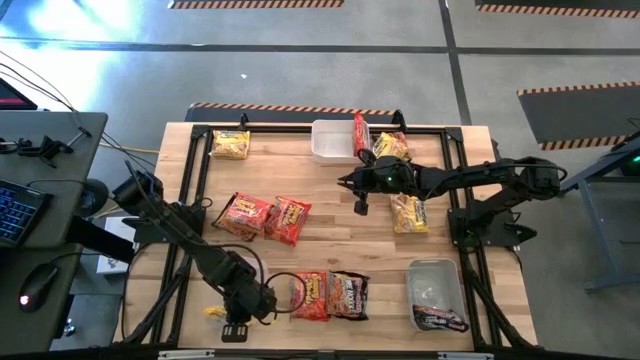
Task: Sort Maruchan noodles
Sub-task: Put the yellow noodle pack into the transparent bin, then put the orange noodle pack into the white bin
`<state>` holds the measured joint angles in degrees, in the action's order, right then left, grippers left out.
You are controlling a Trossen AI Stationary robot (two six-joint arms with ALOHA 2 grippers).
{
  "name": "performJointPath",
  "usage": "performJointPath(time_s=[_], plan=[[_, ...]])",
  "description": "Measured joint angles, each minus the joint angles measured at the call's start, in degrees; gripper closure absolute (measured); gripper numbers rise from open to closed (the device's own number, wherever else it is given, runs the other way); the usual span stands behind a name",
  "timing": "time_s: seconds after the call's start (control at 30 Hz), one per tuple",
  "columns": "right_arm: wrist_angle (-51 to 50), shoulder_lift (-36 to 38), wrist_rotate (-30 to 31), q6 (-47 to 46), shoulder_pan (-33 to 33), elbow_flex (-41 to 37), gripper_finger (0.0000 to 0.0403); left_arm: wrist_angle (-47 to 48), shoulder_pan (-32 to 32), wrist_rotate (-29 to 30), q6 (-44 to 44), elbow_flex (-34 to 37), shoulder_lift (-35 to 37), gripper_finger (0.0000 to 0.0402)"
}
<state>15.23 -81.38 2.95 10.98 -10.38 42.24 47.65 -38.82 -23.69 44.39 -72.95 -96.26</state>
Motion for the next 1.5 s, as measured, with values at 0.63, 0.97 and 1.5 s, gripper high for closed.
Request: performJointPath(time_s=[0.63, 0.97, 1.5], plan=[[0.0, 0.0, 0.0, 0.0, 0.0, 0.0, 0.0366, -2.2, 1.6, 23.5, -2.0, 0.0, 8.9, 0.0401], [2.5, -2.6, -3.2, 2.2, 0.0, 0.1, 0.0366, -28.1, 8.3, 24.2, -13.5, 15.0, 13.8, 0.0401], [13.6, -10.4, -7.4, 2.2, -1.7, 0.1, 0.0366, -63.0, 20.4, 33.4, -21.2, 40.6, 25.7, 0.0401]])
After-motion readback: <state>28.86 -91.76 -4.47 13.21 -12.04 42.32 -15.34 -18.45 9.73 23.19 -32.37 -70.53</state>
